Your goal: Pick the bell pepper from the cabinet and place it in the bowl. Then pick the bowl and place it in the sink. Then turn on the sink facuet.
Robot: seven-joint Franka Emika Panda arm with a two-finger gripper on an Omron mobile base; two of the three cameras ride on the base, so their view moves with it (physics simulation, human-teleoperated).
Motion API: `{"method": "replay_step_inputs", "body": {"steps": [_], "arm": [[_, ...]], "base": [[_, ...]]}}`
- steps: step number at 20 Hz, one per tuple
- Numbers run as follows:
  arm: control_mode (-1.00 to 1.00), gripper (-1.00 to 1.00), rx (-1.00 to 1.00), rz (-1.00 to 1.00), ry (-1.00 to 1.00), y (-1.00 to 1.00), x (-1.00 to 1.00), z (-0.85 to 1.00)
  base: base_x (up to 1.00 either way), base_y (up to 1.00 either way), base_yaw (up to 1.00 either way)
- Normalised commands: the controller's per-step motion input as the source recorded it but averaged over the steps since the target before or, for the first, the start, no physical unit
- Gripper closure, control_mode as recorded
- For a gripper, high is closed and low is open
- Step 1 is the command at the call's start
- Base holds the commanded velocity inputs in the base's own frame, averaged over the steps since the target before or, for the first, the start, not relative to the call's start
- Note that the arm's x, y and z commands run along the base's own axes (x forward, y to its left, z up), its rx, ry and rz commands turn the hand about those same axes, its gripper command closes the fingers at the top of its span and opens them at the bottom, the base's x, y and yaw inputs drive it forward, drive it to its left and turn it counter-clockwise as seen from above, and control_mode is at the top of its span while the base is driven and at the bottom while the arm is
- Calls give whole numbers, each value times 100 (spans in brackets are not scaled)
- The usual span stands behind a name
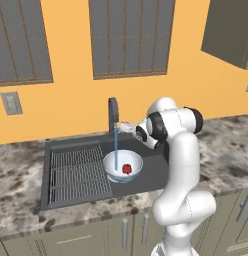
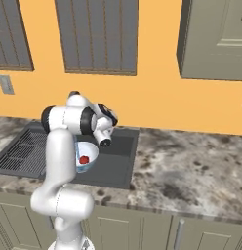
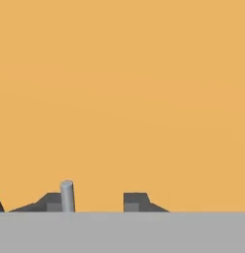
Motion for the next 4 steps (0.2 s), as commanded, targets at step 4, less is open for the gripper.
{"method": "replay_step_inputs", "body": {"steps": [4], "arm": [[-100, 100, 2, -3, -2, -3, -4, 0]], "base": [[0, 0, 0]]}}
